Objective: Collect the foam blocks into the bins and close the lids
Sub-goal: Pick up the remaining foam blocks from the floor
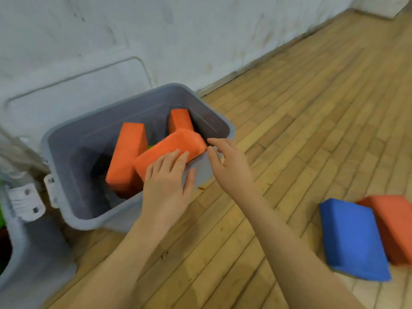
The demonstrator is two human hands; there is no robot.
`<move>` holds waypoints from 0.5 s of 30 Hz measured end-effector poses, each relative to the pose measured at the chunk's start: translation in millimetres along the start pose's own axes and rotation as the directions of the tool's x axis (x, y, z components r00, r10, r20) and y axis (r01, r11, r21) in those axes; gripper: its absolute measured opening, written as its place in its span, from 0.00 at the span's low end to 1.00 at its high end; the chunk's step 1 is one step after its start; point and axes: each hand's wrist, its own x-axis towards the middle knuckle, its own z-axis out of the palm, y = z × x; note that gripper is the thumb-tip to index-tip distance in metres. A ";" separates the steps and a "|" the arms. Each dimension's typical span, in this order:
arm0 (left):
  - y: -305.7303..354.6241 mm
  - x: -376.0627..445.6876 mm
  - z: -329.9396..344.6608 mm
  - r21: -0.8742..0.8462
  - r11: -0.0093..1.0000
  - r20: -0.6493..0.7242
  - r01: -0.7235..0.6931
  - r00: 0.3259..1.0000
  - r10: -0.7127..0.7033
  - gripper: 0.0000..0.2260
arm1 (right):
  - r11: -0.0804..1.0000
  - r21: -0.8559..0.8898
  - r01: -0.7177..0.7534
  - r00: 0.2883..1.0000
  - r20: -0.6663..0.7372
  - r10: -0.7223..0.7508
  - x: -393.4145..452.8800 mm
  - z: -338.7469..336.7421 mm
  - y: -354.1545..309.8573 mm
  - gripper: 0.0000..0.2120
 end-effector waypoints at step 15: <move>192.9 -67.7 212.9 -0.145 0.980 0.382 -0.137 0.906 0.183 0.18 | 0.862 -0.367 -0.348 0.937 -0.159 0.311 -134.9 -156.1 254.2 0.15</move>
